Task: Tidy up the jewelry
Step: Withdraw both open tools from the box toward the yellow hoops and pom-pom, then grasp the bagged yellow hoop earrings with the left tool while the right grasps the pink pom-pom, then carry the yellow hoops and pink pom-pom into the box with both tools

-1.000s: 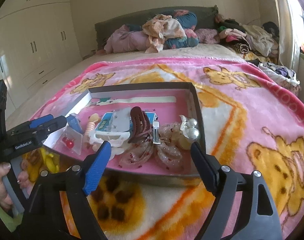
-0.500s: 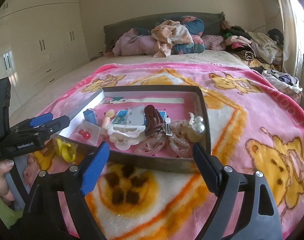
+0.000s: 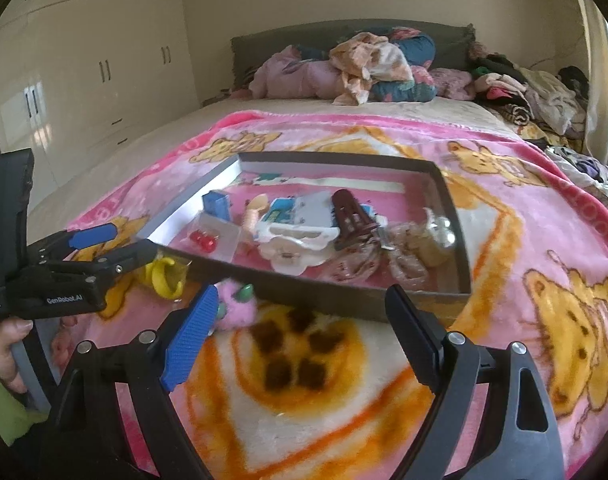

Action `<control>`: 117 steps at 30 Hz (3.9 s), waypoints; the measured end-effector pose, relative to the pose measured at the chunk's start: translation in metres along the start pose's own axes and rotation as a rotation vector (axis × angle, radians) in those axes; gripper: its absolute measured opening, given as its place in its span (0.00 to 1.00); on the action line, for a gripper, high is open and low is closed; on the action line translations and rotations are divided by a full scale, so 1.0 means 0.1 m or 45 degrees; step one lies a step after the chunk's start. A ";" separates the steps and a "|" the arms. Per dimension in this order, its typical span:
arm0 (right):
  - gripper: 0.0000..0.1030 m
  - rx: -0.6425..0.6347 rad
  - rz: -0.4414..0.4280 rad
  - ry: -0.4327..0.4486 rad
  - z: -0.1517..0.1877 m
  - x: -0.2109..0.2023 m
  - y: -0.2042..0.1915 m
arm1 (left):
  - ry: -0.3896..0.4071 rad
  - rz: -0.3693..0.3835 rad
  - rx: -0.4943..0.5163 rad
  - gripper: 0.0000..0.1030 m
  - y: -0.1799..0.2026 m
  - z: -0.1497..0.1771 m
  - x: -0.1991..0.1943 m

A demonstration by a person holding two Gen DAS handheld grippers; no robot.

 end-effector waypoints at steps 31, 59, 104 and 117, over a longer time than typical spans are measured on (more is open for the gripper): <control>0.34 -0.002 -0.248 -0.214 0.13 0.56 -0.30 | -0.180 0.180 -0.056 0.57 0.02 0.24 0.25; 0.25 0.065 -0.079 -0.034 0.10 -0.17 0.20 | -0.102 0.336 0.005 0.18 0.48 0.03 -0.16; 0.25 0.118 0.110 -0.020 -0.36 0.22 0.85 | -0.094 0.328 -0.037 0.09 0.79 -0.57 0.64; 0.27 0.118 0.072 -0.077 -0.23 0.39 0.74 | -0.110 0.290 -0.023 0.09 0.75 -0.46 0.71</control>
Point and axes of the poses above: each gripper's, at about its wrist camera, not at the fingertips, and x roughly the way its jaws point, y to its right, z to its underside, the point moved 5 cm from there along x, roughly the way its jaws point, and after that the axes turned 3 degrees about -z, right-handed, at the moved point
